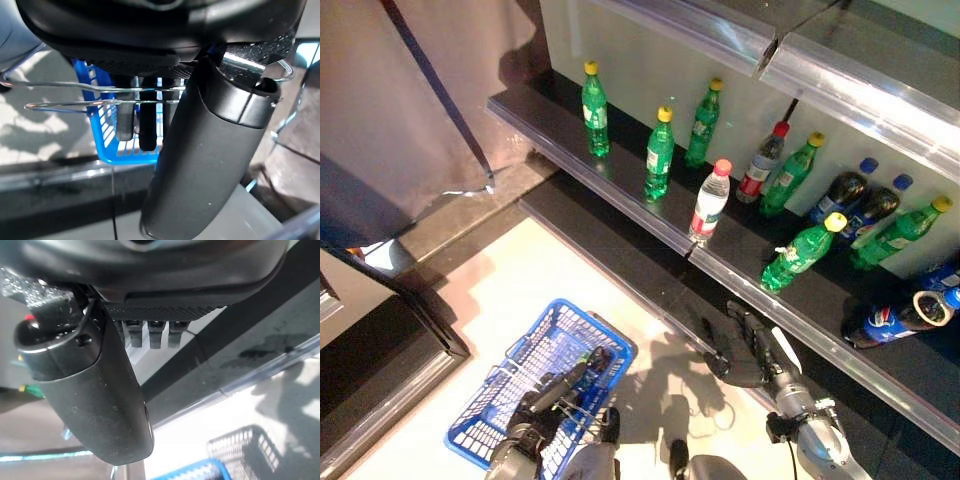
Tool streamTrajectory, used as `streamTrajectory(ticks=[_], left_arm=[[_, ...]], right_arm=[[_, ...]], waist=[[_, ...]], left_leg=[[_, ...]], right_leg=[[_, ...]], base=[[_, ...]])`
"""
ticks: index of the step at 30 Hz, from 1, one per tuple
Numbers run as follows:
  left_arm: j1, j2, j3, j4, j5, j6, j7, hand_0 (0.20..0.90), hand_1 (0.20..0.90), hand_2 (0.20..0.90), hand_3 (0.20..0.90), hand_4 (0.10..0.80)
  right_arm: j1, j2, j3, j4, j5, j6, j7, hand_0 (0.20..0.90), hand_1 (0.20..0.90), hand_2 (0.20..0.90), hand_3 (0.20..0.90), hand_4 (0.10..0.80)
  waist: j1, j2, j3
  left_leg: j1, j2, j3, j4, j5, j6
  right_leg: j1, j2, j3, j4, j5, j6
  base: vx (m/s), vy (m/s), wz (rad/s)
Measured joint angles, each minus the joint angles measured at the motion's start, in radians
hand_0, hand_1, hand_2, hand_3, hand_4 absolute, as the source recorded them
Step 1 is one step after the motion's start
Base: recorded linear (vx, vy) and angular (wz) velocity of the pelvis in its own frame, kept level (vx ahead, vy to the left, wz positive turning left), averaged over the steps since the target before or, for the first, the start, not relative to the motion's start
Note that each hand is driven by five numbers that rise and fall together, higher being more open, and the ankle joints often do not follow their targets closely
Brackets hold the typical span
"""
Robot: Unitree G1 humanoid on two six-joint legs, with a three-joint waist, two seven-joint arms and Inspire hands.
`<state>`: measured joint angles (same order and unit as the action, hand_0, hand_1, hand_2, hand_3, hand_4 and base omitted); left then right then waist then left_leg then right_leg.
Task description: Pick up the drink and place into the basket.
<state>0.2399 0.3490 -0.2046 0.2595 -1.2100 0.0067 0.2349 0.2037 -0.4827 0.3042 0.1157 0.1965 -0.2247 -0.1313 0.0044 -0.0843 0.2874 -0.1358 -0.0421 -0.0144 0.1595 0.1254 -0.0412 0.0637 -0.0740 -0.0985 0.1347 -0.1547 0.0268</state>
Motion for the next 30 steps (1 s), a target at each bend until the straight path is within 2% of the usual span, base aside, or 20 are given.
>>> streamTrajectory(ticks=[1,2,3,4,7,8,9,10,12,15,17,23,30], left_arm=[[-0.019,-0.015,-0.006,0.0,-0.007,-0.002,0.0,0.3,0.3,0.3,0.2,0.1],[-0.016,-0.022,-0.017,-0.002,-0.003,-0.009,-0.001,0.3,0.3,0.3,0.2,0.1],[-0.01,-0.022,-0.024,-0.002,-0.002,-0.009,-0.001,0.3,0.3,0.3,0.2,0.1],[0.003,-0.02,-0.024,-0.005,0.003,-0.011,-0.002,0.3,0.3,0.3,0.2,0.1],[0.012,-0.009,-0.024,-0.002,0.018,-0.016,-0.008,0.3,0.3,0.3,0.2,0.1],[0.005,-0.009,-0.025,0.001,0.026,-0.015,-0.008,0.3,0.3,0.3,0.2,0.1],[0.002,-0.012,-0.029,0.0,0.025,-0.015,-0.009,0.3,0.3,0.3,0.2,0.1],[-0.006,-0.003,-0.04,0.009,0.025,-0.014,-0.009,0.3,0.3,0.3,0.2,0.1],[-0.045,0.008,-0.057,0.02,0.024,-0.013,-0.009,0.3,0.3,0.3,0.2,0.1],[-0.046,0.024,-0.057,0.02,0.024,-0.006,-0.007,0.3,0.3,0.3,0.2,0.1],[-0.051,0.021,-0.046,0.02,0.01,-0.008,0.0,0.3,0.3,0.3,0.2,0.1],[-0.026,0.024,-0.015,-0.001,0.013,-0.027,0.001,0.3,0.3,0.3,0.2,0.1],[-0.014,0.026,-0.017,-0.011,0.014,-0.036,0.015,0.3,0.3,0.3,0.2,0.1]], right_arm=[[-0.014,-0.004,0.002,0.009,-0.001,0.0,0.0,0.9,0.9,0.9,0.9,0.8],[-0.018,-0.013,0.002,0.012,-0.001,-0.003,0.0,0.9,0.9,0.9,0.9,0.8],[-0.017,-0.021,0.001,0.014,-0.001,-0.003,0.0,0.9,0.9,0.9,0.9,0.8],[-0.001,-0.03,0.001,0.014,0.0,-0.004,0.001,0.9,0.9,0.9,0.9,0.8],[0.05,-0.077,-0.014,0.017,0.003,-0.007,0.002,0.9,0.9,0.9,0.9,0.8],[0.06,-0.099,-0.013,0.02,0.003,-0.007,0.001,0.9,0.9,0.9,0.9,0.8],[0.069,-0.115,-0.014,0.02,0.003,-0.009,-0.001,0.9,0.9,0.9,0.9,0.8],[0.072,-0.104,-0.009,0.034,0.003,-0.01,-0.008,0.9,0.9,0.9,0.9,0.8],[0.069,-0.094,0.023,0.035,0.004,-0.017,-0.021,0.9,0.9,0.9,0.9,0.8],[0.048,-0.028,0.034,0.034,0.007,-0.039,-0.023,0.9,0.9,0.9,0.9,0.8],[0.026,-0.013,0.04,0.029,0.005,-0.043,-0.027,0.9,0.9,0.9,0.9,0.8],[0.023,-0.028,0.029,0.018,0.002,-0.046,-0.05,0.9,0.9,0.9,0.9,0.8],[0.042,-0.055,0.028,-0.057,0.001,-0.059,-0.074,0.9,0.9,0.9,0.9,0.8]], waist=[[0.008,-0.009,0.001],[0.016,-0.005,0.001],[0.012,0.002,0.001],[0.013,0.007,0.0],[-0.009,0.036,0.012],[-0.016,0.05,0.017],[-0.028,0.068,0.017],[-0.037,0.056,0.021],[-0.035,0.031,0.023],[-0.03,0.016,0.042],[-0.017,0.022,0.058],[0.006,0.045,0.071],[0.029,0.044,0.073]], left_leg=[[-0.018,-0.004,0.0,0.025,0.031,-0.04],[-0.014,0.002,0.009,0.036,0.027,-0.038],[-0.007,0.013,0.019,0.052,-0.01,-0.007],[0.015,0.035,0.025,0.031,-0.028,0.012],[0.028,0.128,0.034,-0.006,-0.031,0.003],[0.035,0.148,0.038,-0.035,-0.032,0.004],[0.049,0.159,0.055,-0.067,-0.043,-0.01],[0.052,0.144,0.063,-0.081,-0.035,-0.031],[0.049,0.103,0.062,-0.097,-0.028,-0.008],[0.066,0.069,0.071,-0.111,-0.024,0.013],[0.086,0.064,0.077,-0.13,-0.019,0.019],[0.088,0.075,0.081,-0.143,-0.018,0.009],[0.078,0.076,0.083,-0.141,-0.012,0.01]], right_leg=[[-0.006,-0.014,0.002,0.01,0.004,-0.007],[0.003,-0.016,0.008,0.008,0.012,-0.012],[0.018,-0.015,0.011,0.004,0.015,-0.013],[0.026,-0.014,0.016,-0.002,0.016,-0.014],[0.028,-0.006,0.015,0.001,0.021,0.003],[0.023,-0.005,0.016,0.005,0.026,0.025],[0.019,-0.002,0.015,0.014,0.021,0.046],[0.016,-0.018,0.004,0.023,0.013,0.067],[0.008,-0.063,0.001,0.02,0.012,0.094],[0.026,-0.097,0.0,-0.012,0.027,0.119],[0.048,-0.101,0.0,-0.044,0.036,0.125],[0.075,-0.087,-0.002,-0.109,0.073,0.119],[0.1,-0.081,-0.006,-0.174,0.104,0.117]], base=[[0.19,0.146,-0.08],[0.24,0.239,-0.17],[0.249,0.265,-0.16],[0.219,0.244,-0.09],[0.135,0.217,0.02],[0.065,0.186,-0.02],[0.068,0.154,0.07],[0.084,0.128,0.19],[0.082,0.094,0.16],[0.043,0.063,0.02],[0.0,-0.003,-0.04],[0.005,-0.021,0.0],[0.024,-0.054,-0.01]])
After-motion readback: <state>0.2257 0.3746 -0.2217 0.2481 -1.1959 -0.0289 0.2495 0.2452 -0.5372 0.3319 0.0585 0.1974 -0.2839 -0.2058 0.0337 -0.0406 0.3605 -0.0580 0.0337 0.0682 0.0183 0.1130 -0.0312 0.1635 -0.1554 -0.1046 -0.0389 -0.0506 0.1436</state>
